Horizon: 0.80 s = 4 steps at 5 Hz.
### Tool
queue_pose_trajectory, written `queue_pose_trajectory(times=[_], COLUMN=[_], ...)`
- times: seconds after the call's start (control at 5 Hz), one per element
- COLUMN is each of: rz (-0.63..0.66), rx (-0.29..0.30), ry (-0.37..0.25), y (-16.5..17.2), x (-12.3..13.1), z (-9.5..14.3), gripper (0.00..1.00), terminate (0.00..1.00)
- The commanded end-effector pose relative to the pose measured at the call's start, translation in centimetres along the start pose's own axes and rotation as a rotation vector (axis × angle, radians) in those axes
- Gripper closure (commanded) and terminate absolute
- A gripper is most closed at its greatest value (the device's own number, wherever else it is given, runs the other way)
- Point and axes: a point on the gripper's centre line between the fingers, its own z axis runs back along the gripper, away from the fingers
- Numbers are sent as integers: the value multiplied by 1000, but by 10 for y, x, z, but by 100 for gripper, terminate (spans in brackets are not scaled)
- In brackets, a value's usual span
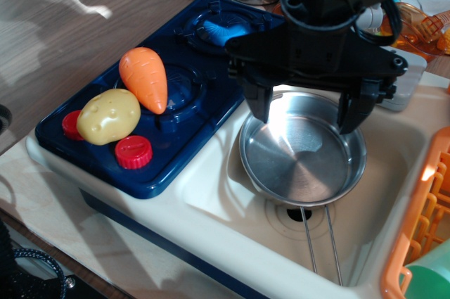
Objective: Put pan on stove from sink
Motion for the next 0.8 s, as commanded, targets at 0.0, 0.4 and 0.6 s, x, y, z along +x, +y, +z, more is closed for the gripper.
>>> queue_pose_trajectory(times=[0.0,0.4,0.6], rz=[144,338,414], rx=[28,20,16], ry=[-58,-74,-77], y=[-5,14,22], x=[-8,-23,-28], z=[0,-13,-19], gripper=[0,0,0], terminate=[0,0,0])
